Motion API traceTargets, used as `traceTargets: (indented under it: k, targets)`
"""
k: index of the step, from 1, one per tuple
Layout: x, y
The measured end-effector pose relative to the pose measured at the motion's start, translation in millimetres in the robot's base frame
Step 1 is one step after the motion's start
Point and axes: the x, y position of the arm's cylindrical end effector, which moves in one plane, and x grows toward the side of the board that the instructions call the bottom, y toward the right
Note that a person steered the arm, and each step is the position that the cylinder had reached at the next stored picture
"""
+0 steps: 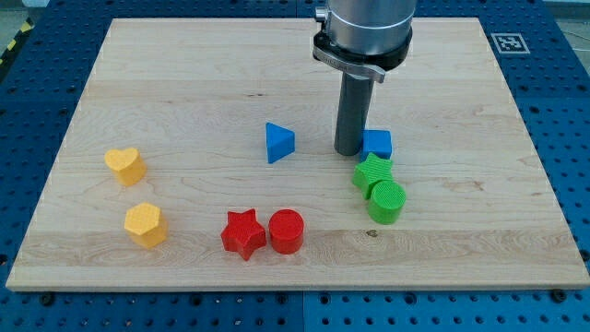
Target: Move your arm left to the blue triangle
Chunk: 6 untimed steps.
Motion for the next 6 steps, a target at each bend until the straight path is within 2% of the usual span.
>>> traceTargets:
  k: [1,3,5,6]
  targets:
    - [-9,-11]
    - [-51,-87]
    - [-36,-144]
    - [-9,-146]
